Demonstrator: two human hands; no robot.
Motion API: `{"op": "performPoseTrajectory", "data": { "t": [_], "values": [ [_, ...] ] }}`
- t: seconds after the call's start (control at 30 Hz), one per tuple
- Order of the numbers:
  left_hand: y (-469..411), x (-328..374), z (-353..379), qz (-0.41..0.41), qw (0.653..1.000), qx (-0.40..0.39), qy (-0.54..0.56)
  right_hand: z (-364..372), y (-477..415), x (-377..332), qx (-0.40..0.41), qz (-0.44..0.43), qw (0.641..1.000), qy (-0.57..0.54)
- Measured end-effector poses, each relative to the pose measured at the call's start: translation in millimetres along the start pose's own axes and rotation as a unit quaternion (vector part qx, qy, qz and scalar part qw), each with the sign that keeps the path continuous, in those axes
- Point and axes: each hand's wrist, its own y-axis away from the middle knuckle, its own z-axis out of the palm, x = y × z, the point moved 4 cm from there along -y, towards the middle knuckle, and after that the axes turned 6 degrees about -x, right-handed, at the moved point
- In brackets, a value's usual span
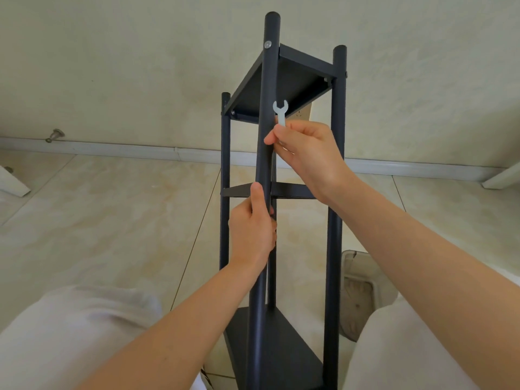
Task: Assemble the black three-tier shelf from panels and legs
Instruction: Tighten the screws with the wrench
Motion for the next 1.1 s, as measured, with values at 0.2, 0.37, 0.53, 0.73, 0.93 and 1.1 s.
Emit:
{"op": "performPoseTrajectory", "data": {
  "t": [0.2,0.37,0.53,0.73,0.93,1.1],
  "values": [
    [-9.6,9.4,-9.8,0.006,1.0,0.008,0.011,-8.8,12.1,10.5,0.033,0.027,0.995,0.095],
    [-12.1,5.1,-9.1,0.014,1.0,0.008,0.011,-8.7,27.0,18.8,0.007,0.027,0.981,0.194],
    [-16.5,-3.6,-10.3,0.031,0.999,0.013,-0.017,-13.1,44.1,27.0,0.03,0.01,0.964,0.262],
    [-18.7,-6.9,-7.6,0.049,0.997,0.002,-0.052,-9.1,61.4,52.7,-0.016,0.047,0.968,0.246],
    [-14.3,-5.1,0.6,0.115,0.981,-0.012,-0.154,-18.6,69.0,74.7,-0.001,0.069,0.976,0.207],
    [-16.8,-3.7,0.9,0.126,0.974,-0.016,-0.189,-11.2,74.8,93.1,0.017,0.086,0.978,0.192]
  ]
}}
